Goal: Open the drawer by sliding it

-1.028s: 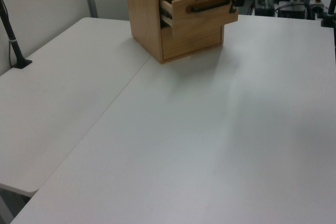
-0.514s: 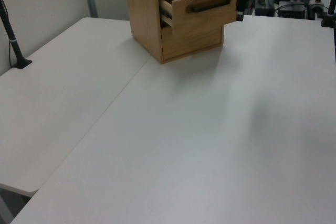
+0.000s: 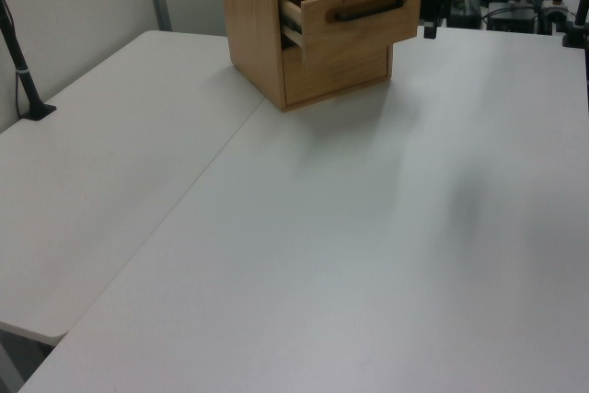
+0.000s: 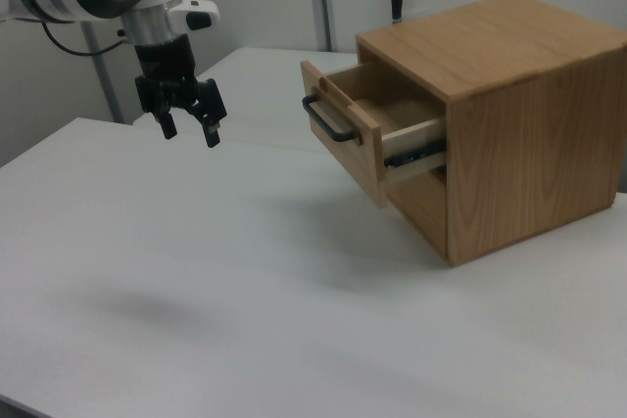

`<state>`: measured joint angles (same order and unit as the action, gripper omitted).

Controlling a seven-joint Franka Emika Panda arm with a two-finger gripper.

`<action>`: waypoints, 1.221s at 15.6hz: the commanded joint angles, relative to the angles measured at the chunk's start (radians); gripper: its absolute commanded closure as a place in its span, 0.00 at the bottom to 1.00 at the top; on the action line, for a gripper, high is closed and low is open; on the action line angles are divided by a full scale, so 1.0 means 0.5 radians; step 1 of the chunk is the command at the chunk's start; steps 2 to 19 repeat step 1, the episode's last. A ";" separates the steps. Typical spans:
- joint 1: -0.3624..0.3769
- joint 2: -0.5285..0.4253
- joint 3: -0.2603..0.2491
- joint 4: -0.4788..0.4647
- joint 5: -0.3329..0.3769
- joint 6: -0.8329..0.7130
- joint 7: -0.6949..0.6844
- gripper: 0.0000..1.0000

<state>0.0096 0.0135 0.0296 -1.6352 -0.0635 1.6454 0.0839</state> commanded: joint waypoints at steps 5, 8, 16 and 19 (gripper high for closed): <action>0.082 -0.015 -0.068 -0.018 0.041 -0.048 0.026 0.00; 0.082 -0.015 -0.068 -0.018 0.041 -0.048 0.026 0.00; 0.082 -0.015 -0.068 -0.018 0.041 -0.048 0.026 0.00; 0.082 -0.015 -0.068 -0.018 0.041 -0.048 0.026 0.00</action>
